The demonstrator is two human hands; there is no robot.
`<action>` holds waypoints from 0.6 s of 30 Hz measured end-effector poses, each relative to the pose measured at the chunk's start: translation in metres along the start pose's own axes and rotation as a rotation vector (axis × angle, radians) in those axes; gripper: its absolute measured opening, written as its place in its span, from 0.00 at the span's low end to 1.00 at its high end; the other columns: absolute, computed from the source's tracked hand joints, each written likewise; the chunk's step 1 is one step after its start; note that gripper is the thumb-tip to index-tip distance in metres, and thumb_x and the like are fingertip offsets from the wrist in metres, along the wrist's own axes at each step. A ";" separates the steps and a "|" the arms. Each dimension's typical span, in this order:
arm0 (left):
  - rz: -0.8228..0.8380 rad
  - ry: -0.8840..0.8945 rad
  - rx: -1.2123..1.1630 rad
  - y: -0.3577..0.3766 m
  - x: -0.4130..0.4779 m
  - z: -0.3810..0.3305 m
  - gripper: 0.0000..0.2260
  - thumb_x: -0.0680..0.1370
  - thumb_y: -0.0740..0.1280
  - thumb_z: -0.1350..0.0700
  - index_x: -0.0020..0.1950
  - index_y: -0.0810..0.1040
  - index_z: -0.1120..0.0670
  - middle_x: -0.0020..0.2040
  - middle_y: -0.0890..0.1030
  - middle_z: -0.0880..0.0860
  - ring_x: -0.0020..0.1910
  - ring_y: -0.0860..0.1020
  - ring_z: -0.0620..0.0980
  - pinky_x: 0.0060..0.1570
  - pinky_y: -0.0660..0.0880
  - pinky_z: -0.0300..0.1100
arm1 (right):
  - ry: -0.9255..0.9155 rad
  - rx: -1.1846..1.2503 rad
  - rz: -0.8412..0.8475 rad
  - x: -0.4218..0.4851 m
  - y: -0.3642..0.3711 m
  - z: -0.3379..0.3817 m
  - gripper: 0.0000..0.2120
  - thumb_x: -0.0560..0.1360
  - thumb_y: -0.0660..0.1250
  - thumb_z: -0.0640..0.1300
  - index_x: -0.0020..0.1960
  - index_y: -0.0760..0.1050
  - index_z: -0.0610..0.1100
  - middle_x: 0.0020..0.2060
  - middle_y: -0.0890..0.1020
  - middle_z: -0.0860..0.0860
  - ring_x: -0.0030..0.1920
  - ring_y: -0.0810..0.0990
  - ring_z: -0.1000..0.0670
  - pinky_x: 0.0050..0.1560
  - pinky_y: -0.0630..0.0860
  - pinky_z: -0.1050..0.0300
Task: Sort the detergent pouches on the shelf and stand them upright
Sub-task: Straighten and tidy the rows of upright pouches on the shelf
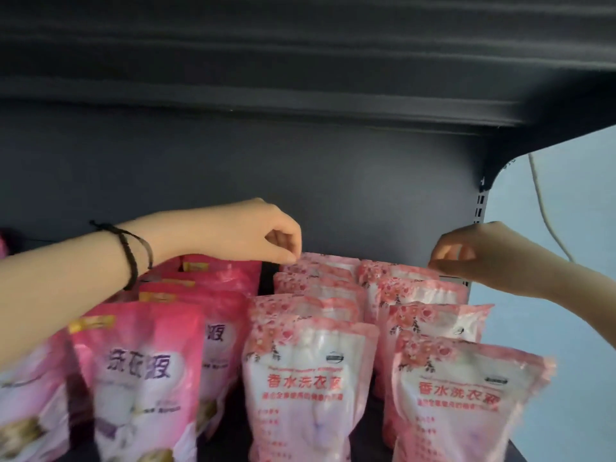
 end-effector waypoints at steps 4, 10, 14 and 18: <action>-0.049 -0.054 0.080 -0.035 -0.079 0.028 0.04 0.76 0.67 0.49 0.45 0.82 0.43 0.43 0.81 0.34 0.43 0.78 0.33 0.43 0.68 0.22 | -0.101 0.024 -0.030 -0.023 -0.020 0.087 0.07 0.69 0.64 0.59 0.40 0.79 0.59 0.34 0.81 0.65 0.38 0.78 0.67 0.39 0.76 0.67; -0.055 -0.100 0.159 -0.048 -0.186 0.066 0.03 0.76 0.66 0.46 0.46 0.80 0.39 0.44 0.80 0.31 0.44 0.78 0.32 0.42 0.69 0.24 | -0.248 -0.030 0.002 -0.055 -0.009 0.216 0.10 0.69 0.60 0.64 0.45 0.76 0.62 0.38 0.79 0.68 0.41 0.77 0.67 0.42 0.77 0.60; -0.067 -0.129 0.129 -0.047 -0.221 0.090 0.03 0.76 0.67 0.46 0.48 0.80 0.39 0.45 0.79 0.31 0.44 0.77 0.30 0.35 0.70 0.25 | -0.303 -0.090 0.065 -0.043 0.002 0.269 0.07 0.73 0.63 0.59 0.48 0.75 0.61 0.39 0.79 0.66 0.41 0.77 0.66 0.45 0.78 0.55; -0.113 -0.142 0.020 -0.041 -0.223 0.105 0.08 0.74 0.69 0.43 0.52 0.79 0.40 0.46 0.81 0.37 0.46 0.77 0.31 0.43 0.69 0.22 | -0.335 -0.121 0.098 -0.020 0.019 0.300 0.10 0.72 0.62 0.62 0.49 0.76 0.60 0.41 0.80 0.65 0.43 0.78 0.63 0.46 0.78 0.54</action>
Point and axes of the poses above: each hand's wrist, its own x-axis towards the middle knuckle, its own y-axis out of the palm, z = x × y, the point moved 7 cm from there along x, towards the middle knuckle
